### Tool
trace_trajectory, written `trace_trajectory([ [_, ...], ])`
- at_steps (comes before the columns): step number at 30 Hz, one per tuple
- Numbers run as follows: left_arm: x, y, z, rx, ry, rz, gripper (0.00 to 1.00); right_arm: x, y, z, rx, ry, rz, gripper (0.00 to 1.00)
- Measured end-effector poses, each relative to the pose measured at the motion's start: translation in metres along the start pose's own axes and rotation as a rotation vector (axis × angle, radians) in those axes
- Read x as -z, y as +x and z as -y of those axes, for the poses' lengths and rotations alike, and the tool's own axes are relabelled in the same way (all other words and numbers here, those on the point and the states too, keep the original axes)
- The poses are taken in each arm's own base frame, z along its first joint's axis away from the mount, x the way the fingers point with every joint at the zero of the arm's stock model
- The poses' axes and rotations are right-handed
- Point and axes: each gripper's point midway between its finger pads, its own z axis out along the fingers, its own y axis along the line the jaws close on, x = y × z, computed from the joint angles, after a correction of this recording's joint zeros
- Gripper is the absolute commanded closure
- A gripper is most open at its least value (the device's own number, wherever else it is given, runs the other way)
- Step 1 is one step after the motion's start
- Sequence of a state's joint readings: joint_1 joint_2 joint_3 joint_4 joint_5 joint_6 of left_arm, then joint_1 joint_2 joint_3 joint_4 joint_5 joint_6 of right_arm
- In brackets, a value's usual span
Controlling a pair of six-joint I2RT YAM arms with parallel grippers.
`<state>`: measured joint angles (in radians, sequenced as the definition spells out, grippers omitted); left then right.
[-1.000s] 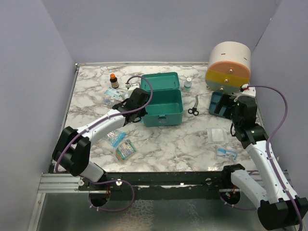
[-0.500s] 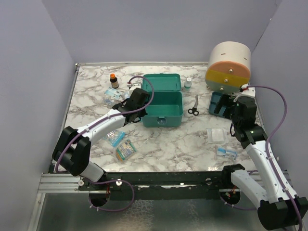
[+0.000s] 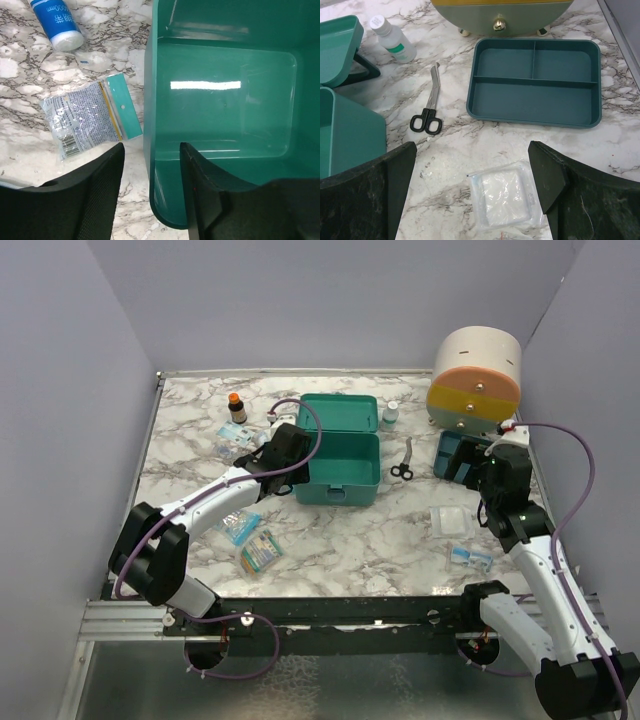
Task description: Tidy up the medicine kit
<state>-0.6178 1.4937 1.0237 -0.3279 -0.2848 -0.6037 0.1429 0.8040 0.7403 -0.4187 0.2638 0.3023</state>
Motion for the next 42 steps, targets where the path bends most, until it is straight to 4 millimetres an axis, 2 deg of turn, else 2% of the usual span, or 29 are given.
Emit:
trace_trajectory([
  [12,0.007,-0.006,0.000,-0.049,0.015,0.017,0.30,-0.003,0.002,0.000,0.001,0.001,-0.005,0.03],
  [22,0.034,-0.051,0.014,-0.103,0.070,0.130,0.01,-0.016,0.004,-0.005,0.001,-0.007,-0.009,0.00],
  [26,0.045,-0.069,0.013,-0.148,0.064,0.191,0.01,-0.023,0.004,-0.007,0.001,-0.007,-0.008,0.00],
  [30,0.051,-0.090,-0.006,-0.177,0.011,0.252,0.01,-0.031,0.002,-0.010,0.000,-0.008,-0.005,0.00],
  [33,0.046,-0.115,-0.049,-0.150,-0.068,0.286,0.01,-0.036,-0.003,-0.012,0.002,-0.009,-0.001,0.00],
  [36,0.043,-0.137,-0.105,-0.112,-0.164,0.306,0.01,-0.039,-0.019,-0.017,0.002,-0.017,0.028,0.00],
  [38,0.041,-0.148,-0.136,-0.098,-0.208,0.319,0.01,-0.040,-0.031,-0.020,0.000,-0.023,0.054,0.00],
  [42,0.025,-0.157,-0.163,-0.117,-0.215,0.331,0.01,-0.040,-0.052,-0.026,-0.009,-0.035,0.099,0.00],
])
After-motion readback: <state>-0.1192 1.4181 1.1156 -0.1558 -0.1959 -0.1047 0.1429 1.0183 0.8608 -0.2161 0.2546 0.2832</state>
